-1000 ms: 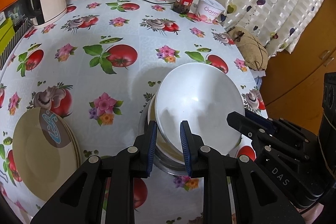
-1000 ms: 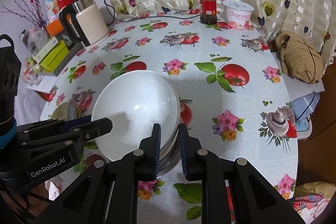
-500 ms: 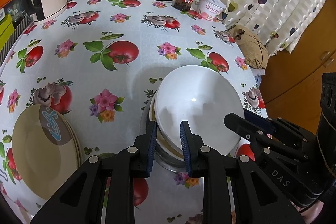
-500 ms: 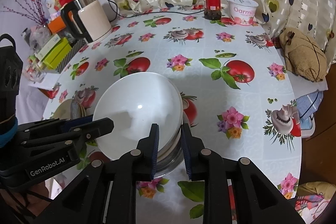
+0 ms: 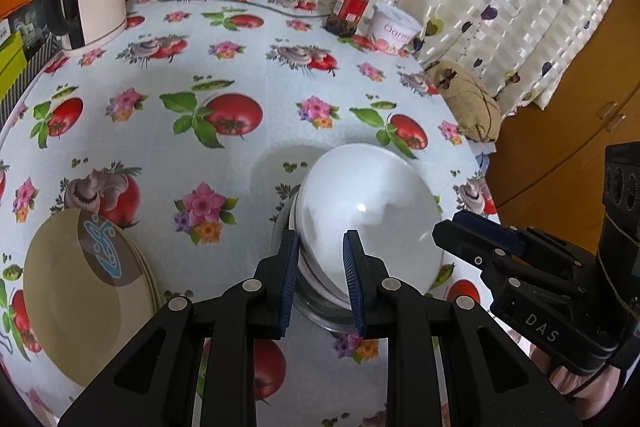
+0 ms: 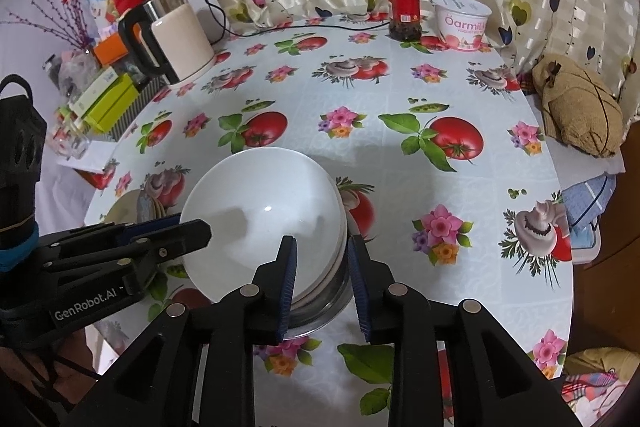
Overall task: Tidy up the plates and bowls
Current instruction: 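Lower the white bowl into the steel bowl stack with the right gripper, then open the right gripper and withdraw from the bowl stack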
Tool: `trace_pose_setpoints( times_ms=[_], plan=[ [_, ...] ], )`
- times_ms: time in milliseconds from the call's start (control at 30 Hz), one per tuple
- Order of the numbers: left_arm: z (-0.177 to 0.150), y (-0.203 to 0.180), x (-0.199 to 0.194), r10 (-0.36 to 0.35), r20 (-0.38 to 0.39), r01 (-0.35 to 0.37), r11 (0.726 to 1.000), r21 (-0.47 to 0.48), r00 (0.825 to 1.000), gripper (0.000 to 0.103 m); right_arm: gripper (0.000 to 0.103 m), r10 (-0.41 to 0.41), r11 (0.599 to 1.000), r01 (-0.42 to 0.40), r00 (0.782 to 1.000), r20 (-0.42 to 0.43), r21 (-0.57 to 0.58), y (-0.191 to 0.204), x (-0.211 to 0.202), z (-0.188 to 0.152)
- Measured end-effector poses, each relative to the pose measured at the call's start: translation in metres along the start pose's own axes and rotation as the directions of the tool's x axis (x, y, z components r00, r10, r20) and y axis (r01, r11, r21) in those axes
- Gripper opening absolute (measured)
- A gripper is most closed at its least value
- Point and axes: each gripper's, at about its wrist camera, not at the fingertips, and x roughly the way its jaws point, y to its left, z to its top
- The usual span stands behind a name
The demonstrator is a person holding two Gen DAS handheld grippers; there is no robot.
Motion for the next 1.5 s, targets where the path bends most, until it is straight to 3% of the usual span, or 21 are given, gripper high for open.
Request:
trace_pose_setpoints(
  times_ms=[533, 700, 933, 1100, 1500],
  plan=[
    [-0.005, 0.0, -0.028, 0.003, 0.102, -0.006, 0.999, 0.035, 0.995, 0.024, 0.026, 0.023, 1.0, -0.023, 0.998, 0.05, 0.004, -0.005, -0.025, -0.005],
    [-0.009, 0.003, -0.034, 0.002, 0.117, -0.006, 0.999, 0.036, 0.993, 0.024, 0.033, 0.028, 1.0, -0.028, 0.997, 0.065, -0.001, -0.005, -0.032, -0.007],
    [-0.015, 0.007, -0.039, 0.01, 0.124, -0.015, 0.999, 0.033, 0.992, 0.024, 0.035, 0.042, 0.999, -0.041, 0.997, 0.072, -0.018, -0.003, -0.04, -0.012],
    [-0.021, 0.012, -0.04, 0.003, 0.114, -0.005, 1.0, 0.017, 0.994, 0.024, 0.048, 0.072, 0.996, -0.069, 0.995, 0.068, -0.049, 0.0, -0.042, -0.019],
    [-0.029, 0.026, -0.039, -0.009, 0.104, 0.011, 1.0, -0.016, 0.995, 0.03, 0.049, 0.095, 0.995, -0.092, 0.992, 0.082, -0.049, -0.002, -0.044, -0.027]
  ],
)
